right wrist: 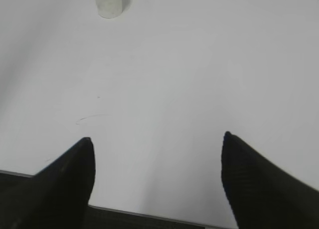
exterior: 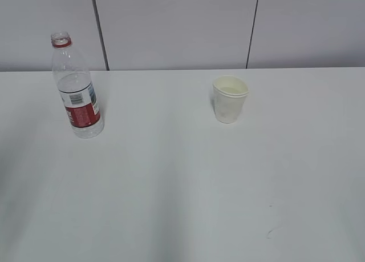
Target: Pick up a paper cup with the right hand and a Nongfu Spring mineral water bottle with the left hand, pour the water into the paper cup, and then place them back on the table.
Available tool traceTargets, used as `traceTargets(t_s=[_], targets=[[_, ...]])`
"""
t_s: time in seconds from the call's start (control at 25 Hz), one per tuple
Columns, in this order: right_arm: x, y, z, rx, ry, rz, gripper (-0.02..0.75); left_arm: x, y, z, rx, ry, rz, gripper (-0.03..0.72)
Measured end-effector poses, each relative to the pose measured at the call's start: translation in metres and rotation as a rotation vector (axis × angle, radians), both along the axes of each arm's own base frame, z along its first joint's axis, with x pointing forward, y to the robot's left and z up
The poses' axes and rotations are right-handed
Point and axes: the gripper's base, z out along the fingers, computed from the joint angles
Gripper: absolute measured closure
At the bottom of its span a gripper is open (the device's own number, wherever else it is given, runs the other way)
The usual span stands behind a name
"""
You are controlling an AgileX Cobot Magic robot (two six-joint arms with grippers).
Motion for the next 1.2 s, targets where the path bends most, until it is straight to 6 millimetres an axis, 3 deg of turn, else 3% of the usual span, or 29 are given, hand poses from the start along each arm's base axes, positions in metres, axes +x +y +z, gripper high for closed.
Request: traceTargets(t_s=[0.44,0.84,1.2], targets=[[0.000,0.000,0.000,0.000,0.000,0.000,0.150,-0.080,0.003,0.018,-0.006,-0.152,0.000,0.197],[0.000,0.000,0.000,0.000,0.000,0.000,0.150,-0.137,0.005,0.010,-0.017,-0.212,0.007,0.197],[0.000,0.000,0.000,0.000,0.000,0.000,0.150,-0.173,0.007,-0.005,-0.030,-0.331,0.013,0.197]])
